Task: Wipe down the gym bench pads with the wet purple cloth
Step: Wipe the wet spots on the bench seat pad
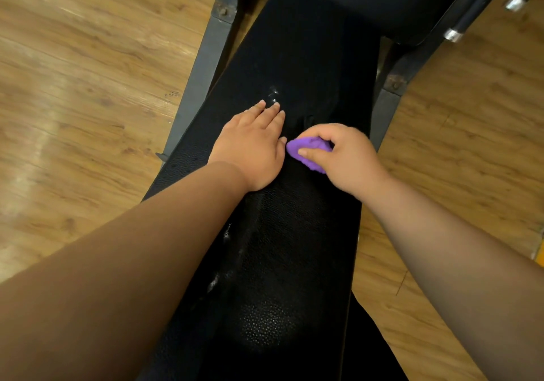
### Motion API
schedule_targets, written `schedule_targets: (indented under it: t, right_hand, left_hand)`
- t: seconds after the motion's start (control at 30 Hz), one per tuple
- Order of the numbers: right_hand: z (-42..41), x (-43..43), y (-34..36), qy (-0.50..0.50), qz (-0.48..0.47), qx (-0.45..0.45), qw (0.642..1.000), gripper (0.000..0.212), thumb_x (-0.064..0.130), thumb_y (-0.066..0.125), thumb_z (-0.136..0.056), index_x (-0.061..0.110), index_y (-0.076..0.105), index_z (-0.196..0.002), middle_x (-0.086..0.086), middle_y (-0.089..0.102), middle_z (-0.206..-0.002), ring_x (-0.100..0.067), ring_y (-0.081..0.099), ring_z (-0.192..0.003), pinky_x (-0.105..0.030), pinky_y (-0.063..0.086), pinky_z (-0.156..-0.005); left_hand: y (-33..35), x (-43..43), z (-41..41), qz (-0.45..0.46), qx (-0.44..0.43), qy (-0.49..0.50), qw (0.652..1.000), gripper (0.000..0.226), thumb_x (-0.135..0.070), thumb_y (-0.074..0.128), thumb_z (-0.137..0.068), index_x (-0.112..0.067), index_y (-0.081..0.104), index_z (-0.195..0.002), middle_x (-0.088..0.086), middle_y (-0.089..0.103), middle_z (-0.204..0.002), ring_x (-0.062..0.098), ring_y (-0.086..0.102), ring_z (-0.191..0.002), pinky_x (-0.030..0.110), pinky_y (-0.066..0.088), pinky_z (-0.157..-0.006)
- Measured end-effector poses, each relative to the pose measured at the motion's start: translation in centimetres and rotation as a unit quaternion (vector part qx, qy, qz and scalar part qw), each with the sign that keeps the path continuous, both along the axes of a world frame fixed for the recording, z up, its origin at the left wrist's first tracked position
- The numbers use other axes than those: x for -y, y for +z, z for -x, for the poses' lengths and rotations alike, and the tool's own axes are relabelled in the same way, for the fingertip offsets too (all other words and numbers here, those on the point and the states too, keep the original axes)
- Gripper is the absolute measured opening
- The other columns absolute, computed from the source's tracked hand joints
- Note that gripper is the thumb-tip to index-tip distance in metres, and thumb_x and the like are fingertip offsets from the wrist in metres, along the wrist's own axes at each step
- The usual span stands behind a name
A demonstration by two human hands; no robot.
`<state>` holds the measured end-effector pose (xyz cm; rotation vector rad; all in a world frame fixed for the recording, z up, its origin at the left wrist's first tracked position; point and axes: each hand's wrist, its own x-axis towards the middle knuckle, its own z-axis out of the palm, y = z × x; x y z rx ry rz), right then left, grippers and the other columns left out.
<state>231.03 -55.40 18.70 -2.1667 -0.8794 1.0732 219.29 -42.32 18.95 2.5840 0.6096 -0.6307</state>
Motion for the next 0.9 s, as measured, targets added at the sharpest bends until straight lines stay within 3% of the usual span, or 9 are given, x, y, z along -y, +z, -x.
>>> schedule_targets:
  t: [0.07, 0.2, 0.27, 0.4, 0.5, 0.63, 0.67, 0.77, 0.9]
  right_hand:
    - [-0.4, -0.2, -0.3, 0.01, 0.001, 0.035, 0.999, 0.014, 0.018, 0.069, -0.085, 0.022, 0.073, -0.098, 0.007, 0.061, -0.09, -0.002, 0.052, -0.082, -0.002, 0.035, -0.07]
    - [-2.3, -3.2, -1.6, -0.072, 0.028, 0.02, 0.997, 0.013, 0.017, 0.066, -0.089, 0.017, 0.07, -0.101, 0.005, 0.062, -0.08, -0.004, 0.056, -0.068, -0.015, 0.047, -0.062]
    - [-2.1, -3.2, -1.7, -0.086, 0.037, 0.027, 0.995, 0.016, 0.018, 0.066, -0.09, 0.019, 0.069, -0.106, 0.009, 0.059, -0.083, -0.004, 0.056, -0.073, -0.017, 0.051, -0.071]
    - [0.3, -0.1, -0.4, -0.036, 0.009, 0.051, 0.998, 0.014, 0.018, 0.068, -0.086, 0.02, 0.073, -0.099, 0.006, 0.062, -0.094, 0.005, 0.052, -0.079, -0.001, 0.036, -0.071]
    - [0.2, -0.2, -0.6, -0.048, 0.006, 0.066, 0.997, 0.013, 0.018, 0.069, -0.086, 0.018, 0.072, -0.099, 0.0, 0.062, -0.097, -0.002, 0.051, -0.08, 0.0, 0.034, -0.071]
    - [-1.7, -3.0, -2.1, -0.1, 0.042, 0.075, 0.991, 0.014, 0.019, 0.063, -0.091, 0.018, 0.069, -0.104, 0.003, 0.06, -0.089, -0.014, 0.059, -0.085, -0.03, 0.054, -0.081]
    - [-1.7, -3.1, -2.2, -0.111, 0.049, 0.075, 0.99, 0.014, 0.019, 0.061, -0.092, 0.018, 0.068, -0.104, 0.005, 0.058, -0.086, -0.013, 0.059, -0.084, -0.031, 0.054, -0.081]
    - [-0.4, -1.3, -1.4, -0.106, 0.032, 0.073, 0.991, 0.012, 0.016, 0.062, -0.09, 0.023, 0.068, -0.099, 0.012, 0.058, -0.082, -0.001, 0.053, -0.076, -0.006, 0.041, -0.07]
    - [0.4, 0.9, -0.6, -0.068, 0.006, 0.063, 0.996, 0.01, 0.019, 0.064, -0.09, 0.022, 0.069, -0.097, 0.003, 0.063, -0.094, -0.008, 0.056, -0.085, -0.003, 0.037, -0.067]
  left_hand:
    - [0.1, 0.1, 0.0, -0.001, -0.001, 0.0, 1.0, 0.055, -0.037, 0.024, -0.104, -0.016, 0.018, -0.154, 0.001, 0.014, -0.162, 0.018, 0.006, -0.15, 0.034, 0.008, -0.119]
    - [0.3, 0.1, 0.0, -0.005, -0.003, 0.002, 1.0, 0.054, -0.037, 0.023, -0.104, -0.017, 0.017, -0.154, 0.0, 0.013, -0.162, 0.018, 0.006, -0.15, 0.033, 0.007, -0.119]
    - [0.3, 0.1, -0.1, -0.002, -0.003, 0.005, 1.0, 0.054, -0.037, 0.022, -0.104, -0.017, 0.017, -0.154, 0.0, 0.013, -0.162, 0.018, 0.006, -0.15, 0.033, 0.007, -0.119]
    - [0.2, 0.1, -0.1, -0.004, -0.004, 0.003, 1.0, 0.054, -0.038, 0.021, -0.104, -0.017, 0.016, -0.154, 0.0, 0.012, -0.162, 0.017, 0.004, -0.15, 0.033, 0.006, -0.119]
    - [0.1, 0.1, -0.1, -0.005, -0.005, 0.003, 1.0, 0.054, -0.038, 0.02, -0.104, -0.018, 0.016, -0.154, -0.001, 0.012, -0.162, 0.017, 0.004, -0.15, 0.033, 0.007, -0.119]
    - [0.2, 0.1, 0.0, -0.009, -0.005, 0.003, 1.0, 0.054, -0.038, 0.02, -0.104, -0.018, 0.016, -0.154, 0.0, 0.012, -0.162, 0.018, 0.005, -0.15, 0.033, 0.007, -0.119]
    - [0.3, 0.1, 0.0, -0.008, -0.005, 0.002, 1.0, 0.054, -0.038, 0.02, -0.104, -0.018, 0.016, -0.154, 0.0, 0.012, -0.162, 0.018, 0.005, -0.15, 0.033, 0.007, -0.119]
    - [0.3, 0.1, 0.0, -0.005, -0.009, 0.0, 1.0, 0.054, -0.038, 0.02, -0.104, -0.018, 0.015, -0.155, -0.001, 0.011, -0.163, 0.017, 0.004, -0.15, 0.033, 0.007, -0.119]
    - [0.4, 0.2, -0.1, -0.013, -0.017, -0.003, 1.0, 0.055, -0.039, 0.02, -0.104, -0.018, 0.014, -0.155, -0.001, 0.009, -0.163, 0.018, 0.003, -0.15, 0.033, 0.007, -0.119]
